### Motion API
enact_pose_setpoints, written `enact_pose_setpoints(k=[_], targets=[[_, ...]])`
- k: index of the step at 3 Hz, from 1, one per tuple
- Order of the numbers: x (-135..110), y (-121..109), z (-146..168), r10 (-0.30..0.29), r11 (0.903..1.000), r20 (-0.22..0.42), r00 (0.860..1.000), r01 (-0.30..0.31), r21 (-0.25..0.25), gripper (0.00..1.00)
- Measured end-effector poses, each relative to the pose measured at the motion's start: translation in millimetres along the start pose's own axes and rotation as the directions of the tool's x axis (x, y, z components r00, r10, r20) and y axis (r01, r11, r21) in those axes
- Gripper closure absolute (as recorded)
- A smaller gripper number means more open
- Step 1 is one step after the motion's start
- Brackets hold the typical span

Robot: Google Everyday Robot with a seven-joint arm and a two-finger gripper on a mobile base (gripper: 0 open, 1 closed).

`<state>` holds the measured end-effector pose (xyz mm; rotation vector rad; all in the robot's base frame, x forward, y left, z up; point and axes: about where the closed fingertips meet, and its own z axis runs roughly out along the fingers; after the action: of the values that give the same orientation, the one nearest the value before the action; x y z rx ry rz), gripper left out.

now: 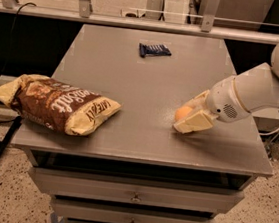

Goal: Pick orange

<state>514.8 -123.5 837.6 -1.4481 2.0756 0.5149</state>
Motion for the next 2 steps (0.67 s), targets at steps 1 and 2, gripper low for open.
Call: enact_pose_setpoints(k=[1, 2], targets=[[-17.0, -2.5, -8.9, 0.006, 0.9998, 0.065, 0.998, -0.005, -0.020, 0.88], [-36.6, -8.4, -23.6, 0.018, 0.9971, 0.202, 0.979, -0.002, -0.076, 1.00]])
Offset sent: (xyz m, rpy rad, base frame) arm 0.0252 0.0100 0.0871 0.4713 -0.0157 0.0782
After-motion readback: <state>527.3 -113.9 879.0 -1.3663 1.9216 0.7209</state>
